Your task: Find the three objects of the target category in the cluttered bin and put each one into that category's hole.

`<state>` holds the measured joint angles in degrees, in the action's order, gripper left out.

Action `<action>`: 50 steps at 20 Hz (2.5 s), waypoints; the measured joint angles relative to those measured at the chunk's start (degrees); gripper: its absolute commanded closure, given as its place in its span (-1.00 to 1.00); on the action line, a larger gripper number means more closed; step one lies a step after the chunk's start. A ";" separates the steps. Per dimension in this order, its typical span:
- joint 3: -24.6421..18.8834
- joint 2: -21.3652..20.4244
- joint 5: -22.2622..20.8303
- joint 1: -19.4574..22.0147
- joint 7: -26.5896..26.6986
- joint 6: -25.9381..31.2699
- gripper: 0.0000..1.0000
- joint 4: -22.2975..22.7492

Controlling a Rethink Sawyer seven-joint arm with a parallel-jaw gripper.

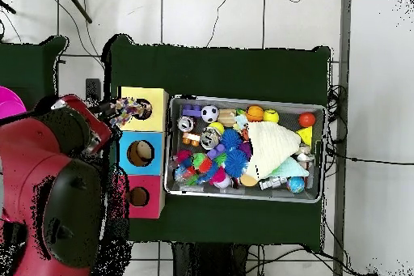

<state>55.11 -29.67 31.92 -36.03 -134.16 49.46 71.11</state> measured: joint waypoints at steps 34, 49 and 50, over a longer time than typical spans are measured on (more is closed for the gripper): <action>-0.01 0.67 0.47 0.08 -0.14 -4.07 1.00 1.97; -0.28 0.85 0.84 0.08 -0.14 -10.28 1.00 2.49; -0.52 0.84 1.00 0.08 -0.14 -11.06 1.00 2.66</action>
<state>54.59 -28.82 32.93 -35.94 -134.30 38.40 73.77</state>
